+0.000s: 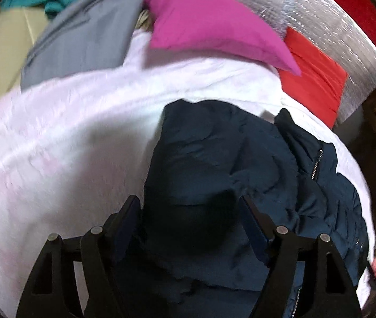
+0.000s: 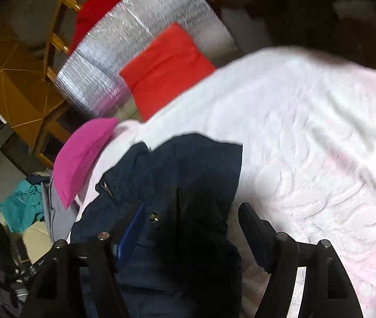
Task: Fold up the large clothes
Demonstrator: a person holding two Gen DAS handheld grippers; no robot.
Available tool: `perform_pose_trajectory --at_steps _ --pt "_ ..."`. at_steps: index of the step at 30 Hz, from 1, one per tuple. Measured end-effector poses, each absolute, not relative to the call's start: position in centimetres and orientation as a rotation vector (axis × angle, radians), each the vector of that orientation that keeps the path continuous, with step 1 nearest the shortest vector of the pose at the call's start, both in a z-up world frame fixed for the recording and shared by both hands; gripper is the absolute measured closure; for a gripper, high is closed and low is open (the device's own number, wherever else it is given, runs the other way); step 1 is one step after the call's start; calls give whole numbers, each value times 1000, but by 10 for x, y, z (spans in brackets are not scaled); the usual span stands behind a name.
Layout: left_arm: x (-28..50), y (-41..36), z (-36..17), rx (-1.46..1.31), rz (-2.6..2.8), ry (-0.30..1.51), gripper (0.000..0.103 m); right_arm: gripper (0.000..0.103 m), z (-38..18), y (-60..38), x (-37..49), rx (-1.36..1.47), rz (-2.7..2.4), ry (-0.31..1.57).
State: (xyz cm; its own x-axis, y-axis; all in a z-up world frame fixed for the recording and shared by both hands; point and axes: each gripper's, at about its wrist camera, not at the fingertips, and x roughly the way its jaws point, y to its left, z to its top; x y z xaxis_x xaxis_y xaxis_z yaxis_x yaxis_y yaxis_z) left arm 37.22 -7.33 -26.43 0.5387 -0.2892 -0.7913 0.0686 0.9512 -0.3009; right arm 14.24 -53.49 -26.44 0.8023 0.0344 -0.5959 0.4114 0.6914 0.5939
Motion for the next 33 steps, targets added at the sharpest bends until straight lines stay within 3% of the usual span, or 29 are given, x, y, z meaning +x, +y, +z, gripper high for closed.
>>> perform_pose_trajectory --at_steps 11,13,19,22,24,27,31,33 --pt "380 -74 -274 -284 -309 1024 28 27 -296 -522 179 764 -132 736" --pt "382 -73 -276 -277 -293 1033 39 27 -294 -519 179 730 -118 738" --pt "380 -67 -278 -302 -268 1031 57 27 -300 -497 183 548 -115 809" --pt "378 -67 -278 -302 -270 1018 66 35 -299 -491 182 521 -147 806" --pt "375 -66 -277 -294 -271 1011 73 50 -294 -483 182 493 -184 798" --pt "369 -68 -272 -242 -272 981 84 62 -278 -464 182 392 -248 769" --pt "364 -75 -269 -155 -275 952 84 64 -264 -453 181 307 -288 711" --pt "367 -74 -274 -159 -272 973 78 64 -272 -454 184 304 -316 745"
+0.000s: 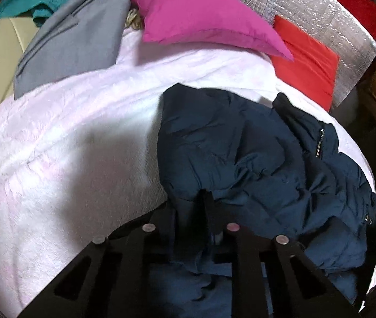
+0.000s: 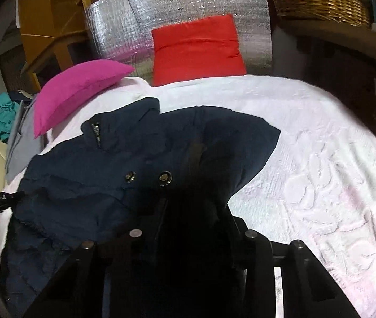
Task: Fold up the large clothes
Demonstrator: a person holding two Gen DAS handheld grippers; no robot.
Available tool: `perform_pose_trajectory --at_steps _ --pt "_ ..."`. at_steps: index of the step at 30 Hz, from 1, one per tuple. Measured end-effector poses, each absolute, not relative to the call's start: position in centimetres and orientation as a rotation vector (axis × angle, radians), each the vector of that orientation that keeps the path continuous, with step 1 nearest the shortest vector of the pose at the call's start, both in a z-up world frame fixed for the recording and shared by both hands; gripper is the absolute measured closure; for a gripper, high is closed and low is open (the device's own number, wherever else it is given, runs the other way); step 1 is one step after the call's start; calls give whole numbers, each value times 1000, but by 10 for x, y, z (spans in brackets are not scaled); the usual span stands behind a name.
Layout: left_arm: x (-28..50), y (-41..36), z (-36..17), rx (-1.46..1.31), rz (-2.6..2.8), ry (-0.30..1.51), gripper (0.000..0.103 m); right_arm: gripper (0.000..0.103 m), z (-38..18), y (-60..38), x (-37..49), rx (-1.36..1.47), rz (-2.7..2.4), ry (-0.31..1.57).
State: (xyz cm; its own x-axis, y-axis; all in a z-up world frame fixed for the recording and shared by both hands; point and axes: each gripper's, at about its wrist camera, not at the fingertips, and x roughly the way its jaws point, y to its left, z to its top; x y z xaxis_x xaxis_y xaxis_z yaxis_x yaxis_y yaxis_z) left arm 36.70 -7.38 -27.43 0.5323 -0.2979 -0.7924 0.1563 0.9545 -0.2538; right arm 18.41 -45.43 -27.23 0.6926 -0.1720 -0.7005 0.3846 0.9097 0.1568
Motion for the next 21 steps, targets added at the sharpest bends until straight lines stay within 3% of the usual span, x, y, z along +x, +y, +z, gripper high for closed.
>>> perform_pose_trajectory --at_steps 2,5,8,16,21 --pt "370 -75 -277 -146 -254 989 66 61 -281 -457 188 298 -330 774" --pt "370 -77 -272 -142 -248 1000 55 50 -277 -456 190 327 -358 772" --pt "369 -78 -260 -147 -263 992 52 41 -273 -456 180 347 -381 769" --pt "359 -78 -216 -54 -231 829 41 36 -252 -463 141 370 -469 710" --pt "355 -82 -200 -56 -248 801 40 36 -225 -461 115 382 -492 708"
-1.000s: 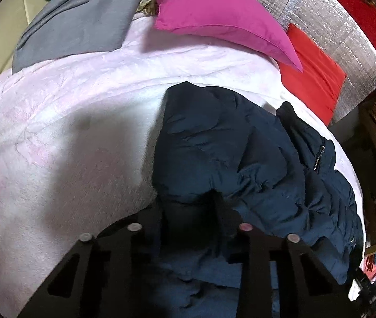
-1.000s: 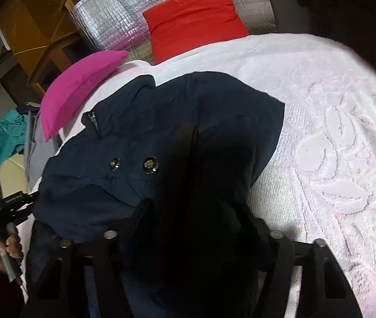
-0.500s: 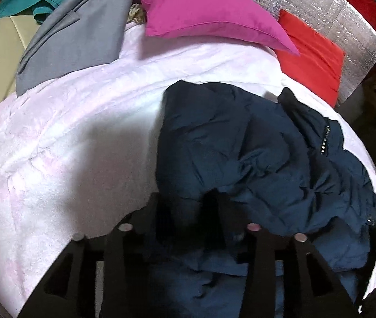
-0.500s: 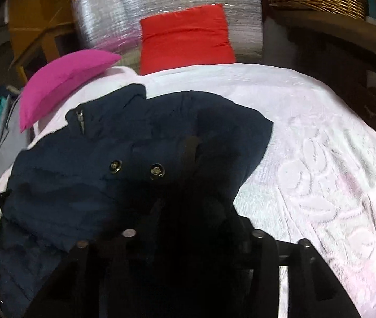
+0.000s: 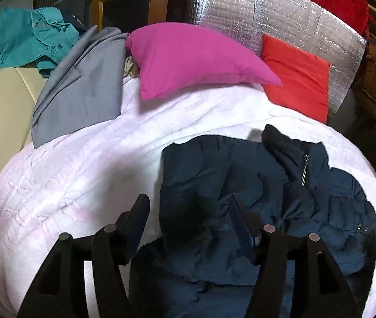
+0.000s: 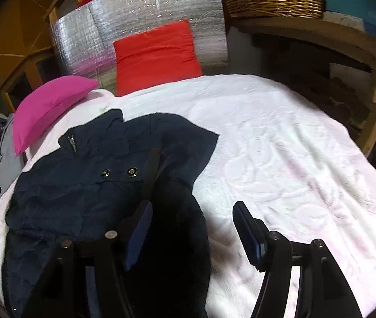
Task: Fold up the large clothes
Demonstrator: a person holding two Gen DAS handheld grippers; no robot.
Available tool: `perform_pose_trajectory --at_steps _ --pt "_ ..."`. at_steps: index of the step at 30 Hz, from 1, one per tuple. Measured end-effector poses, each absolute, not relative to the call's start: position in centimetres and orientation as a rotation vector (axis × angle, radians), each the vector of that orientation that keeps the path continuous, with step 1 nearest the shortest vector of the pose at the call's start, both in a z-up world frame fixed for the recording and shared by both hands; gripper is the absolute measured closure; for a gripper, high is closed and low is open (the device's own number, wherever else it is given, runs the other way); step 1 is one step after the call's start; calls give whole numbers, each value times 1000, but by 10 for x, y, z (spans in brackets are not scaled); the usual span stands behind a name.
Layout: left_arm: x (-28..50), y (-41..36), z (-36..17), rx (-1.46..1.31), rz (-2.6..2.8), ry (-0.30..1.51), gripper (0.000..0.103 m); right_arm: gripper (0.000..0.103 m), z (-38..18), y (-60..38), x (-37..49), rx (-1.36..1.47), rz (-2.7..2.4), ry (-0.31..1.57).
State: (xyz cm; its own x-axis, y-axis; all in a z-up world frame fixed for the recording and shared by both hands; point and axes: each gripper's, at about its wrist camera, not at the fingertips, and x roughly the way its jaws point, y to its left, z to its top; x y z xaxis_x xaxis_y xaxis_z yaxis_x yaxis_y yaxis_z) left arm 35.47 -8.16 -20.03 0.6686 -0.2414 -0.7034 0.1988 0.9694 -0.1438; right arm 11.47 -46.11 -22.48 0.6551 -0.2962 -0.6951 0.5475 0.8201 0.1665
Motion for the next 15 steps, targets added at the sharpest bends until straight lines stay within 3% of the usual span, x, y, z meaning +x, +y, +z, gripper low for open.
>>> perform_pose_trajectory --at_steps 8,15 --pt "329 -93 -188 35 -285 741 39 29 -172 -433 80 341 -438 658" --pt "297 -62 -196 111 -255 709 36 25 -167 -416 61 359 -387 652"
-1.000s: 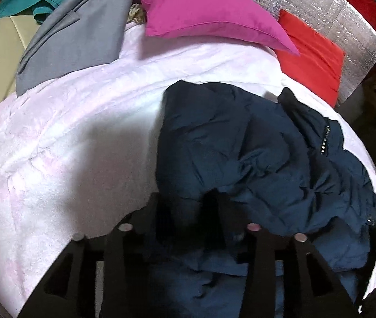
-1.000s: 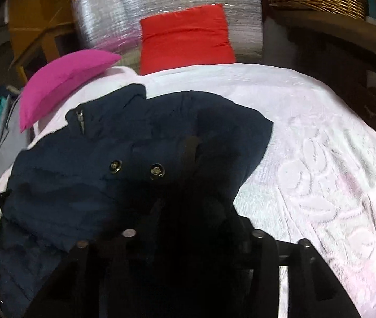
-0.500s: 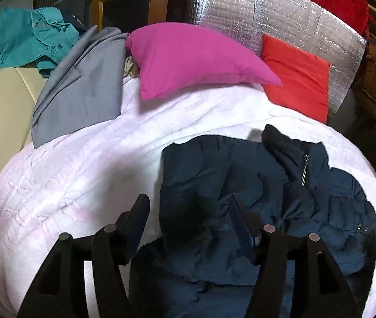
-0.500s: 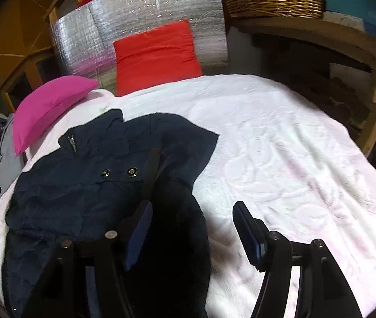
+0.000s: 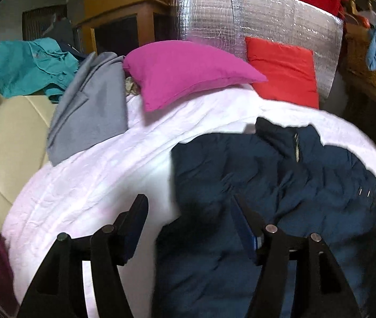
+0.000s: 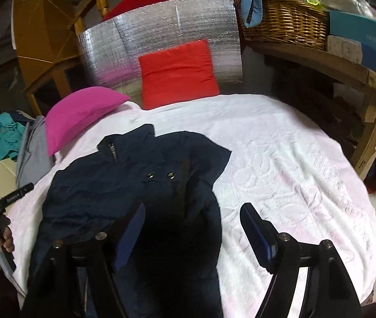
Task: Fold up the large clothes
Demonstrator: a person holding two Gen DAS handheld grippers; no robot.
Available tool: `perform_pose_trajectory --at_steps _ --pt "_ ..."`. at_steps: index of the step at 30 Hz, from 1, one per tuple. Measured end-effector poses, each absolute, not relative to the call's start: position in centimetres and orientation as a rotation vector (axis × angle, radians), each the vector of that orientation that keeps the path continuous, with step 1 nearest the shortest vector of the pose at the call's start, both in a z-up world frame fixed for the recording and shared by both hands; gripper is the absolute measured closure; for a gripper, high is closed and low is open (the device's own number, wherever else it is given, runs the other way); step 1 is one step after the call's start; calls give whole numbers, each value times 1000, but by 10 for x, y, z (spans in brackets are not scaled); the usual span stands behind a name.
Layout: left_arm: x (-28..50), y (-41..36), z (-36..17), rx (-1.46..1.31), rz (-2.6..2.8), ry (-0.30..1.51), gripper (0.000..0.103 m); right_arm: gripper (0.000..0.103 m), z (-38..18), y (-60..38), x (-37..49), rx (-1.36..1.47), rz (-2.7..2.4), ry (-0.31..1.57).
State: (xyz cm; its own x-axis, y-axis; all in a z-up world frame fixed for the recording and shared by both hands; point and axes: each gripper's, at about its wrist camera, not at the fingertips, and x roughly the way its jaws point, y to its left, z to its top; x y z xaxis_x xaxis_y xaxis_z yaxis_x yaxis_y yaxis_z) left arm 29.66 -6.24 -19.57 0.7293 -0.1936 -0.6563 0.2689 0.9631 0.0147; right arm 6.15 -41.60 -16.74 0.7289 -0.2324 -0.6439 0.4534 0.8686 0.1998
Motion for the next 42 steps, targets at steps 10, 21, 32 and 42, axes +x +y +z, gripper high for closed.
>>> perform_pose_trajectory --at_steps 10,21,32,42 --pt "254 22 -227 135 -167 792 35 24 -211 -387 57 442 -259 726" --pt "196 78 -248 -57 -217 882 34 24 -242 -361 48 458 -136 788" --pt "176 113 -285 -250 -222 1034 35 23 -275 -382 1 603 -120 806" --pt "170 84 -300 -174 -308 1107 56 23 -292 -401 -25 640 -139 816"
